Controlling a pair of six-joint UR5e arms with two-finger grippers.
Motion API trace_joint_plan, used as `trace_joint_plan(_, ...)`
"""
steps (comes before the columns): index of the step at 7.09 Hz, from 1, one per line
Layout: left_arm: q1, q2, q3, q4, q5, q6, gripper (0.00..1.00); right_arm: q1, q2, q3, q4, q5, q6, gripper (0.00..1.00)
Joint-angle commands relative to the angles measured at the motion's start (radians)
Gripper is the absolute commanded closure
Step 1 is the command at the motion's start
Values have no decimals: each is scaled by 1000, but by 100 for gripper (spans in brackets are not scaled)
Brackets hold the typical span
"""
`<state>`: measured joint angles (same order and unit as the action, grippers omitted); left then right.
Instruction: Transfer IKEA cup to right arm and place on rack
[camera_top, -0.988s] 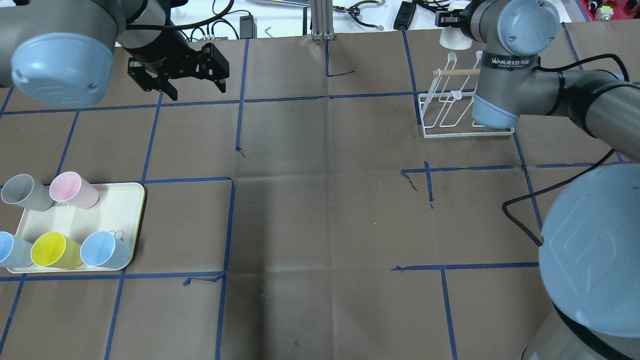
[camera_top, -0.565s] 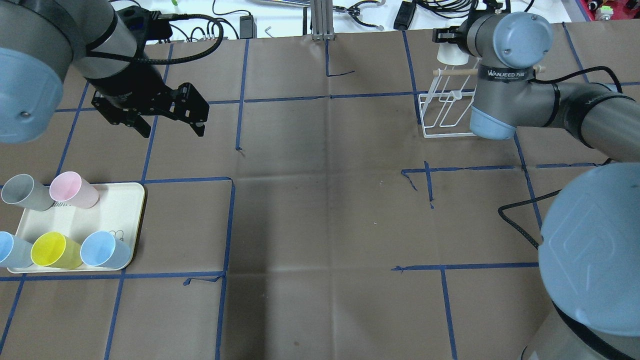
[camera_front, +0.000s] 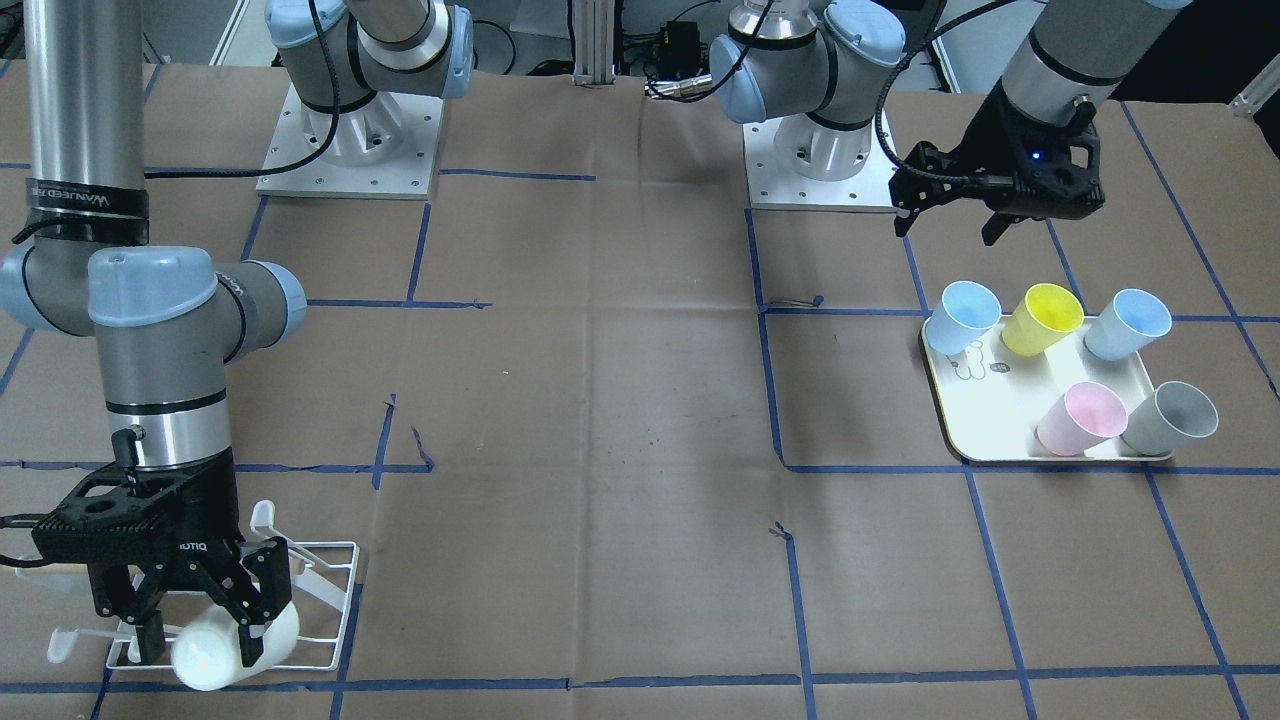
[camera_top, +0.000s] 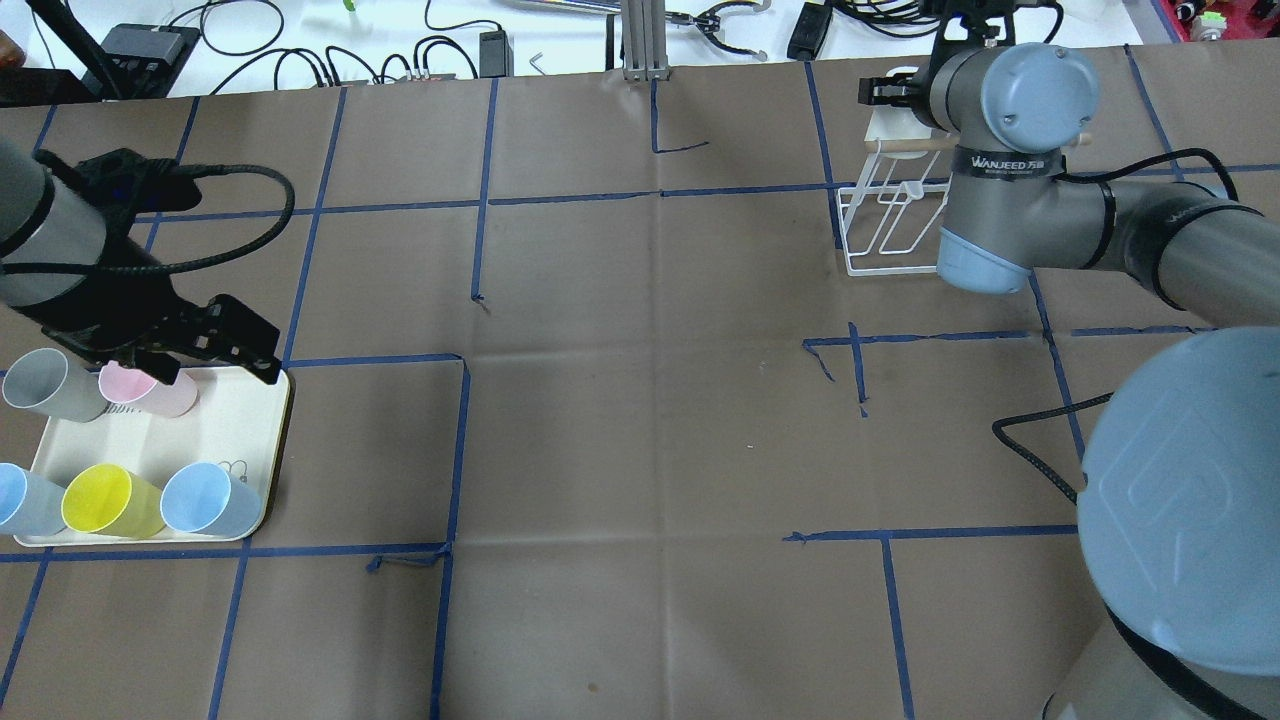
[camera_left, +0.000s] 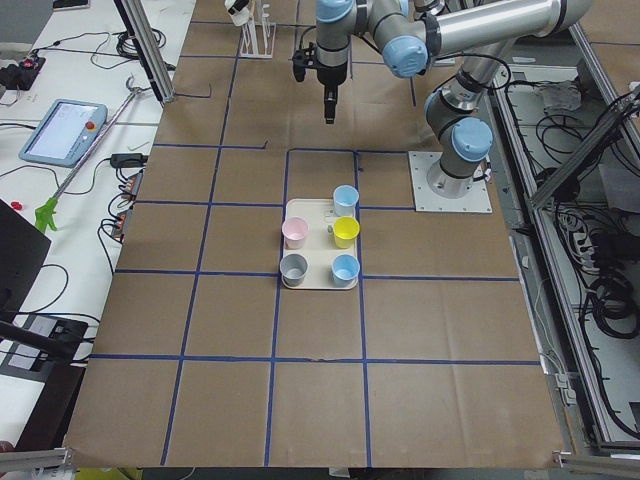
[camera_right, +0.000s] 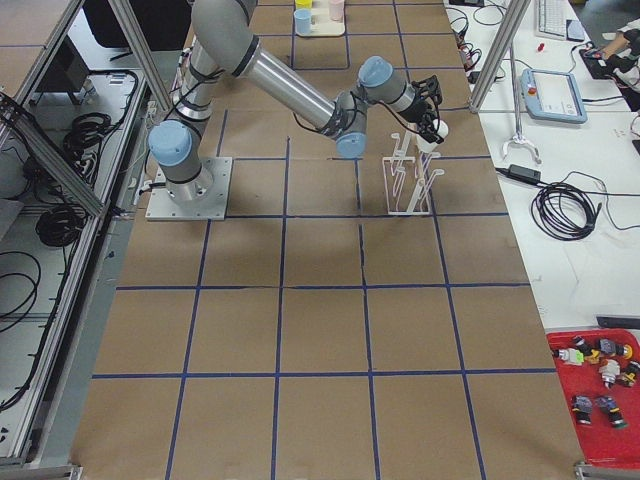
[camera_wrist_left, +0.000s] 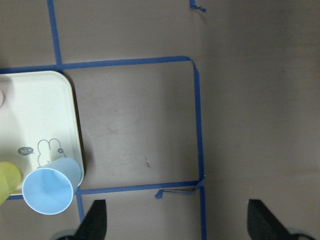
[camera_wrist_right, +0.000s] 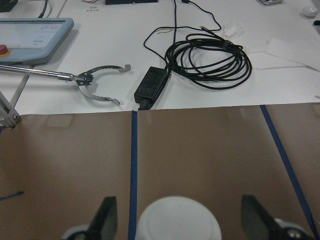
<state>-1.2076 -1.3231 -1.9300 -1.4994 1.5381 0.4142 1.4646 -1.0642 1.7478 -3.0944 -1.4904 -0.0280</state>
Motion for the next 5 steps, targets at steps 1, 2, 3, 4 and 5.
trace_joint_plan(1,150,67,-111,28,4,154,2,-1,-2,-7,-3,2,0,0)
trace_joint_plan(2,180,67,-139,50,4,158,2,-1,-3,-8,-3,1,0,0)
trace_joint_plan(3,184,61,-174,110,17,158,2,-1,-3,-8,-3,2,2,0)
trace_joint_plan(4,189,42,-229,207,84,158,3,-1,-5,-19,-3,5,5,0)
trace_joint_plan(5,191,32,-297,299,86,157,3,0,-5,-40,-3,10,6,0)
